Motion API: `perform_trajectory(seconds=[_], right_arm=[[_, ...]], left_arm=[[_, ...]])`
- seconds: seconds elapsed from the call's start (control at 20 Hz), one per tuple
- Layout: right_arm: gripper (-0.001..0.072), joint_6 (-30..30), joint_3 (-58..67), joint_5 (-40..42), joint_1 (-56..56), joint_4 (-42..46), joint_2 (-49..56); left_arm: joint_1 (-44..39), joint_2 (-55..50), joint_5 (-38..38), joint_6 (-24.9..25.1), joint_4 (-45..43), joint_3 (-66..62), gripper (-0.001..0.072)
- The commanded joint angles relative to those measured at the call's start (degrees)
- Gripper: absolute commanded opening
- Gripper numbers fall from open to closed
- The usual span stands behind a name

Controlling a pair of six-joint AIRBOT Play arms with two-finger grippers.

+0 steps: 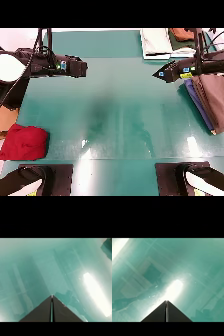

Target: Fold the shirts.

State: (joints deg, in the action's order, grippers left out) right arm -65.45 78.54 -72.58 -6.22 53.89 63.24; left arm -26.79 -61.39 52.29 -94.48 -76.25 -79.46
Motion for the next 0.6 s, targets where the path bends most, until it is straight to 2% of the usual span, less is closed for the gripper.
perform_trajectory(seconds=[0.0, 0.55], right_arm=[[0.0021, -0.04, 0.04, -0.04, -0.02, -0.26, 0.00], [0.0021, -0.07, 0.04, -1.81, -0.02, -0.31, -0.02]], left_arm=[[0.00, -0.02, -0.02, 0.00, 0.00, 0.00, 0.0028], [0.00, -0.02, 0.00, 0.00, 0.00, 0.00, 0.0027]])
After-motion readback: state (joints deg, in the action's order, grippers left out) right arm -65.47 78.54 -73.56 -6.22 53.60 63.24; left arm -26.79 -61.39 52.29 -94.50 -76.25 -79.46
